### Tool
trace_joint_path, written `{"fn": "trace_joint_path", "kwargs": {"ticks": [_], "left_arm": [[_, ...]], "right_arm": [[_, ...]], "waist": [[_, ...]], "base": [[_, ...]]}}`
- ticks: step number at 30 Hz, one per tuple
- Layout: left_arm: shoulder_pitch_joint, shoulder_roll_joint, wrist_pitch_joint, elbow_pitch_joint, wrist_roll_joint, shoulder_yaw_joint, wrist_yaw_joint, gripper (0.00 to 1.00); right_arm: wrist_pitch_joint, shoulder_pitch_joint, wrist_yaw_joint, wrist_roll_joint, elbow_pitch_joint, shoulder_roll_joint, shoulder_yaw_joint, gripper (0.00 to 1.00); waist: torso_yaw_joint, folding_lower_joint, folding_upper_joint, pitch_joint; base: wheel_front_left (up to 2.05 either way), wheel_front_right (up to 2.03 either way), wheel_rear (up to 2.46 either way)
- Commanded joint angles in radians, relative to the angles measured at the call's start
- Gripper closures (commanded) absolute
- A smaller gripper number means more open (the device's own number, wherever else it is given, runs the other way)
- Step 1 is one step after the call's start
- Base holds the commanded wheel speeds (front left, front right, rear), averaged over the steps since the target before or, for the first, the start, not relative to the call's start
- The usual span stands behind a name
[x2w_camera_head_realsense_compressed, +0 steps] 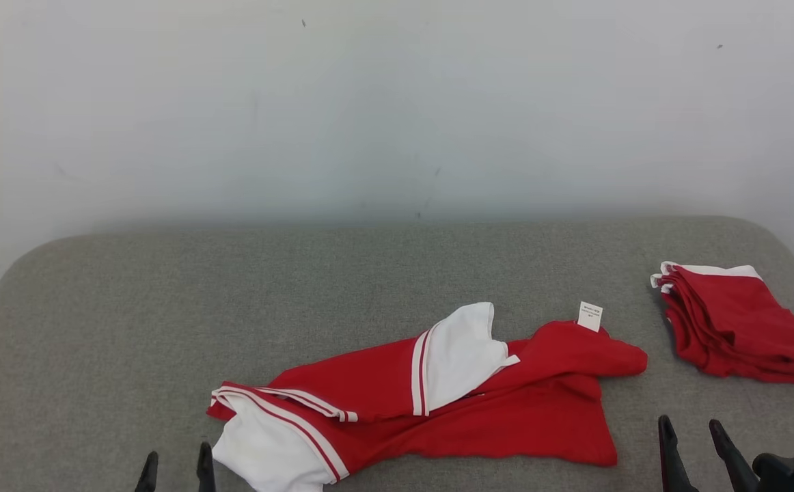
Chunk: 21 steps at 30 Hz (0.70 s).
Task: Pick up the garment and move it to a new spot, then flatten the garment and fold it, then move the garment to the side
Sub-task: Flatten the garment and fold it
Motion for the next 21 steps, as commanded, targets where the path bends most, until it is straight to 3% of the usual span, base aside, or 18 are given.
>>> {"fn": "trace_joint_path", "kwargs": {"ticks": [1,12,21], "left_arm": [[0.036,-0.007,-0.003,-0.018,0.035,0.009,-0.017,0.0],[0.09,-0.037,-0.003,0.048,0.149,0.047,-0.052,0.0],[-0.105,-0.009,0.047,0.352,0.193,0.011,-0.072,0.0]], "right_arm": [[-0.007,0.014,-0.003,0.006,0.014,0.001,-0.004,0.0],[0.016,0.015,-0.003,-0.01,0.091,0.001,0.015,0.0],[0.098,-0.065,-0.003,-0.064,0.147,0.0,0.076,0.0]], "waist": [[0.005,0.0001,0.0,-0.003],[0.005,0.0001,0.0,-0.014],[-0.018,0.0001,0.0,0.023]], "base": [[0.0,0.0,0.0],[0.0,0.0,0.0],[0.0,0.0,0.0]]}}
